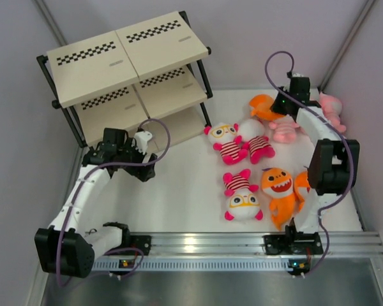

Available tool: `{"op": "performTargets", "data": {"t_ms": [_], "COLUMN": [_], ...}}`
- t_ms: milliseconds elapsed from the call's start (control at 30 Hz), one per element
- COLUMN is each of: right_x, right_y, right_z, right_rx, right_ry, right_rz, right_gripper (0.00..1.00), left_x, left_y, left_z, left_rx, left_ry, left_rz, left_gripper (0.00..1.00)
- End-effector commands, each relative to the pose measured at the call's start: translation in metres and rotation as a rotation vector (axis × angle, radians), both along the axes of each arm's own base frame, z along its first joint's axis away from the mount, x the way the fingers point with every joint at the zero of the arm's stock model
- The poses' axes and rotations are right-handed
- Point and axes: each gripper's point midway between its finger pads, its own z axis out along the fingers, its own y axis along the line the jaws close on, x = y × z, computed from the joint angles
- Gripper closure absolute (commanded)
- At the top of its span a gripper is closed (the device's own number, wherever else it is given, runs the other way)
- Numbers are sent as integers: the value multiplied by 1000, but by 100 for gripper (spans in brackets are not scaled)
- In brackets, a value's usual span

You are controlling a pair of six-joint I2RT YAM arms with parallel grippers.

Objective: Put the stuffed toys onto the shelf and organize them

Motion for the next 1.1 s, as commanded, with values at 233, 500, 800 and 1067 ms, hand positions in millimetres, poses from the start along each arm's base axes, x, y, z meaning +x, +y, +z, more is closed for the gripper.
{"op": "performTargets", "data": {"t_ms": [233, 500, 800, 1067], "right_x": [-71, -170, -268, -298], "right_y": [57, 175, 310, 369], "right_z": [174, 206, 199, 190], "right_rx": [-226, -1, 206, 272], "right_ry": [-395, -443, -390, -317], "right_rz": [201, 517, 886, 991], "right_gripper": [100, 100, 100, 100], "left_x": [-14, -20, -16, -12], "left_y": [-10, -18, -20, 14], "left_z": [47, 66, 105, 107], "left_rx": [-68, -120, -115, 186], "left_ry": [-104, -154, -298, -517], "left_rz": [-41, -59, -121, -262], "left_gripper": [7, 1, 1, 1]}}
